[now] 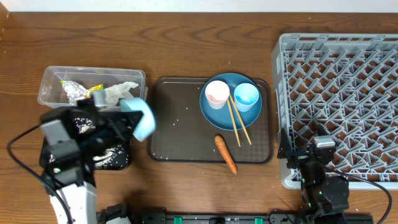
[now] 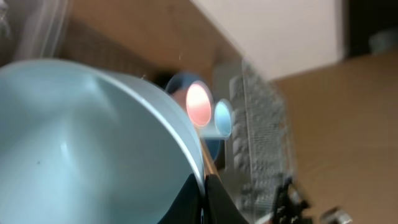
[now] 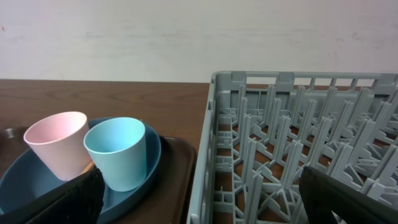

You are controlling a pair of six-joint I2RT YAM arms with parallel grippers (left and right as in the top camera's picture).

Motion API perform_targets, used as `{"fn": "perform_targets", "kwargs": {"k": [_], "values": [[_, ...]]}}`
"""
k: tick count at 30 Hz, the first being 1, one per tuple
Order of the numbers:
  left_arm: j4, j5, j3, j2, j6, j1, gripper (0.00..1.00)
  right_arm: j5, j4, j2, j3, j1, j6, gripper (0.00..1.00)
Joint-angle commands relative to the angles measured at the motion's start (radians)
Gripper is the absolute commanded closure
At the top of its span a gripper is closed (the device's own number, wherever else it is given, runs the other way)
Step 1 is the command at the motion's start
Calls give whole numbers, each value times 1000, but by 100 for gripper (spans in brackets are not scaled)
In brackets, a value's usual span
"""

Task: Sort waste into correct bins and load items into the dishwasher rack
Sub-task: 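Carry the empty bowl right and set it on the dark tray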

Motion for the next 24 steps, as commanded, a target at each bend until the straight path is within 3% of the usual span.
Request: {"fn": "perform_targets", "kwargs": {"k": [1,8,13,24], "values": [[-56,-358,21,-35,-43,-182,94,-3,-4,-5,-1,-16,-11,1],[-97,-632,21,9,-51,-520,94,-3,-4,-5,-1,-16,-11,1],[-63,-742,21,99,-50,-707,94,-3,-4,-5,-1,-16,-11,1],[123,-807,21,384,-77,-891,94,-3,-5,-5,-1,-16,-11,1]]}}
